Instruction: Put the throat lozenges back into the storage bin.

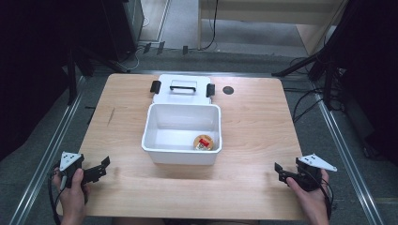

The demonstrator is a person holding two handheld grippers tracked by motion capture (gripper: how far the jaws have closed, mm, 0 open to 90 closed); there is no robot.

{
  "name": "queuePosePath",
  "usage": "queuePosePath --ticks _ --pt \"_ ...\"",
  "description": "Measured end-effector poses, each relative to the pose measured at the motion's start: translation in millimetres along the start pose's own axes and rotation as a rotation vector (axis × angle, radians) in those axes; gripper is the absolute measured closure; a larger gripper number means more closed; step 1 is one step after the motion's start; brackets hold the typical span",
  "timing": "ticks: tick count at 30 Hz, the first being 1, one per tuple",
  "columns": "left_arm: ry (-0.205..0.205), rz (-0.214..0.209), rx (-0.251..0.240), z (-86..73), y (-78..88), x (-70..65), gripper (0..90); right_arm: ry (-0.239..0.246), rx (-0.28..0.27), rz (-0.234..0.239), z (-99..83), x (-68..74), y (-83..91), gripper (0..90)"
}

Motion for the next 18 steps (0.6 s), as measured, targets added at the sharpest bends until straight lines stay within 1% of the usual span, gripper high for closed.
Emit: queuePosePath --ticks 1,3,4,5,7,8,10,13,15,18 --pt "0.0 0.0 0.001 0.0 -0.1 0.0 0.0 -0.012 -0.018 0.006 -2.1 -1.5 0.3 13.6" --pt "-0.004 -0.001 0.001 0.2 -0.4 -0.1 0.0 -0.041 -0.033 0.017 -8.2 -3.3 -0.6 13.6" --pt "-0.005 -0.002 0.003 0.3 -0.5 0.0 0.0 -0.05 -0.033 0.016 -12.0 -3.7 -1.5 13.6" --pt "-0.005 -0.002 0.004 0.4 -0.7 0.2 0.0 -0.05 -0.029 0.018 -14.7 -4.0 -2.3 13.6" --pt "0.002 -0.002 0.003 0.7 -1.2 0.6 0.0 -0.058 -0.055 0.013 -13.2 -4.8 -0.7 14.7" --pt "0.006 -0.005 0.003 0.8 -1.3 0.7 0.0 -0.067 -0.066 0.018 -12.6 -5.4 -0.8 14.8" --pt "0.01 -0.004 0.001 1.0 -1.6 0.9 0.0 -0.077 -0.065 0.016 -13.2 -5.9 -2.7 14.8" --pt "0.004 0.006 0.004 0.9 -1.6 0.7 0.0 -0.079 -0.074 0.011 -13.9 -4.4 -1.9 14.8" --pt "0.002 0.011 0.003 0.9 -1.6 0.5 0.0 -0.08 -0.077 0.019 -14.1 -4.1 -2.4 14.6" --pt "0.005 0.015 0.0 0.9 -1.5 0.4 0.0 -0.092 -0.076 0.017 -14.1 -5.1 -2.6 14.5"
Point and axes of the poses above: each handheld gripper's, and its own axes: y roughly backward along the jaws, z roughly out of its top, x roughly to its left, the point moved 5 cm from there along -y, roughly forward along the jaws, and after that the axes turned 11 degrees about -z, right-handed, at the moved point
